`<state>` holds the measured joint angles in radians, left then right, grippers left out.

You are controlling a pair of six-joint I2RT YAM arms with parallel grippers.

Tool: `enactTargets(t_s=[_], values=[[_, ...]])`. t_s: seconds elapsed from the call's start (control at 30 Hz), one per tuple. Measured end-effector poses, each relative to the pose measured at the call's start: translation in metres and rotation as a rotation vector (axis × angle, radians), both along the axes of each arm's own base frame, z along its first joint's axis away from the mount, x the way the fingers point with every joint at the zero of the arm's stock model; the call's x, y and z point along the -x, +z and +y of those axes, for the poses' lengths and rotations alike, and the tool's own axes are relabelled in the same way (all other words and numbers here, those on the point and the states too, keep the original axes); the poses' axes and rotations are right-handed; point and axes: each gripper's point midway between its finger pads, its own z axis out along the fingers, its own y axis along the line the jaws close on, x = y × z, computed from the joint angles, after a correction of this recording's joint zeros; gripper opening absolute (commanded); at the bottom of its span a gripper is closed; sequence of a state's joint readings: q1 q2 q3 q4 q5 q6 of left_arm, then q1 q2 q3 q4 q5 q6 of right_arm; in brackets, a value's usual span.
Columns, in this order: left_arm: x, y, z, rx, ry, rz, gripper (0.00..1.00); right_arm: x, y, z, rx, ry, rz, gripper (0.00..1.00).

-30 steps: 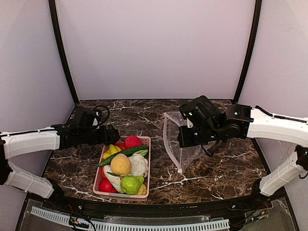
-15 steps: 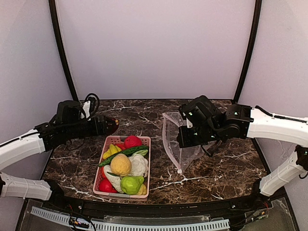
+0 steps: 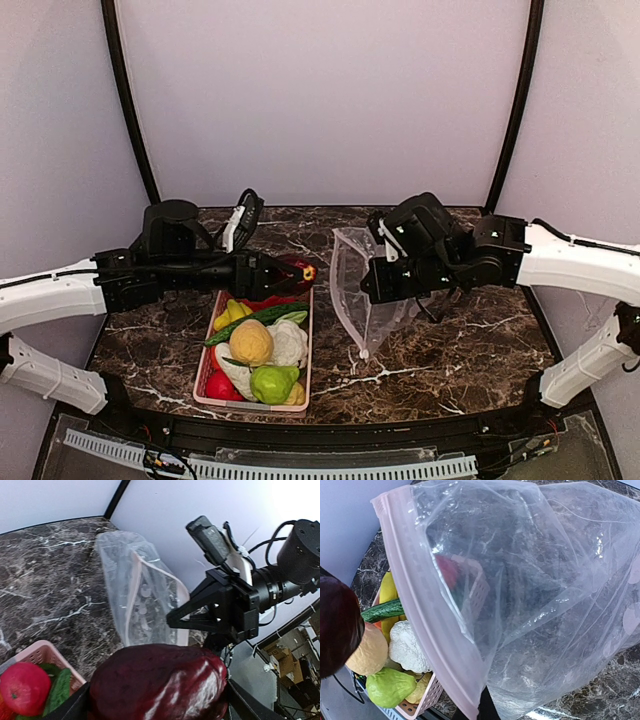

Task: Place the food in the zip-top bag and seal the zipper
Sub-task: Place the fake fruit in the zipper food storage bag.

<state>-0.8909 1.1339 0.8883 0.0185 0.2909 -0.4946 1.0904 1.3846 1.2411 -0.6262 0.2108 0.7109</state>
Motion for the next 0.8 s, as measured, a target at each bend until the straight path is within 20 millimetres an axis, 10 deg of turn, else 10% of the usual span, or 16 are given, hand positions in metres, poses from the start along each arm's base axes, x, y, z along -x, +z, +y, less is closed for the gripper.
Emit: enactTargets(t_s=[0.3, 0.8], values=[[0.022, 0.019, -0.044, 0.149, -0.13, -0.005, 0.62, 0.003, 0.014, 0.008, -0.061, 0.034, -0.01, 0.0], [-0.007, -0.035, -0.06, 0.016, 0.027, 0.01, 0.62, 0.011, 0.031, 0.017, -0.131, 0.098, -0.016, 0.0]])
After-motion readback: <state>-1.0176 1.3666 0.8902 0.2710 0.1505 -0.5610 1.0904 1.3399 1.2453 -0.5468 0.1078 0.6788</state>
